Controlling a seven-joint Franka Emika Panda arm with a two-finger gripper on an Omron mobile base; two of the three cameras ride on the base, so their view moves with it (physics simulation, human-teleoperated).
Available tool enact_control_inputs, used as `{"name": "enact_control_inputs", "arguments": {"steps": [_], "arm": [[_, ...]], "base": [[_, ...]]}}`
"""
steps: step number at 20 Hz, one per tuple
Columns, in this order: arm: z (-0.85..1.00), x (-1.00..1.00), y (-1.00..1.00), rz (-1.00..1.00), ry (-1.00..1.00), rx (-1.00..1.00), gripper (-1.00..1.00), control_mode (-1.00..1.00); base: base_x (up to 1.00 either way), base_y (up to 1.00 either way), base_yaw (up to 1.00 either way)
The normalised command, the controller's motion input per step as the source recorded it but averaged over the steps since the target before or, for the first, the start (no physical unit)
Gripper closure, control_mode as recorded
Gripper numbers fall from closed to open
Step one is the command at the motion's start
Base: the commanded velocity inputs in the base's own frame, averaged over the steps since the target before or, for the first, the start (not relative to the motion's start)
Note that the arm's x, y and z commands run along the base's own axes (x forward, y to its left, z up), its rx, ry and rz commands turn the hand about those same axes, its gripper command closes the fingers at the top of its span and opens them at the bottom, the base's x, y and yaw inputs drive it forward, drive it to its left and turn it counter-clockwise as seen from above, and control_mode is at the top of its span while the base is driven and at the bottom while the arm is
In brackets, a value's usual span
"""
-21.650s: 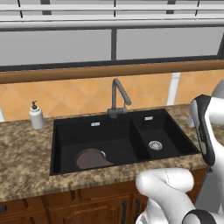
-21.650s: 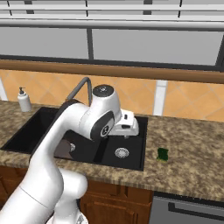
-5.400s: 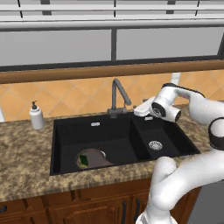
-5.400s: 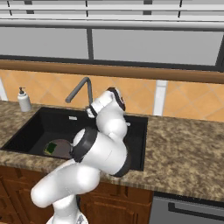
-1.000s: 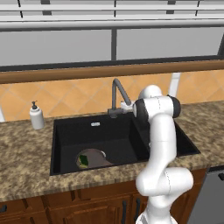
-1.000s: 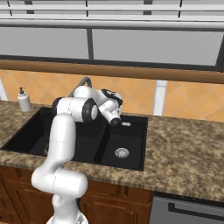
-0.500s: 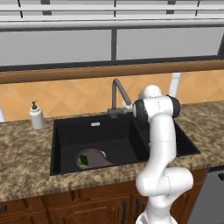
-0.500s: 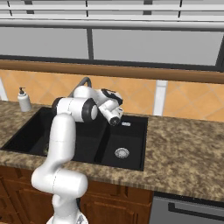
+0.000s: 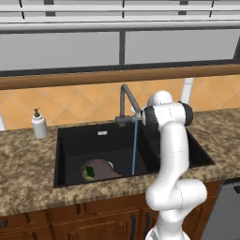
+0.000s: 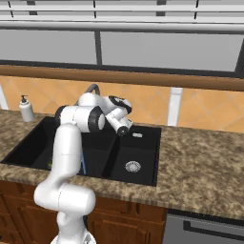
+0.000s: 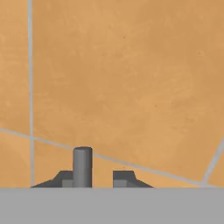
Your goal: Pick the pan and sponge and place them into the sink. Then turn on the water.
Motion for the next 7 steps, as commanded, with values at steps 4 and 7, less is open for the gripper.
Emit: {"name": "enact_control_inputs", "arguments": {"steps": [4,7], "arm": [[0.88,-0.86,-0.51,0.0,-0.17,0.17,1.0,-1.0],[0.88,-0.75,-0.61,0.0,-0.16,0.17,1.0,-1.0]], "base": [[0.0,0.0,0.0],[0.0,0.0,0.0]]}}
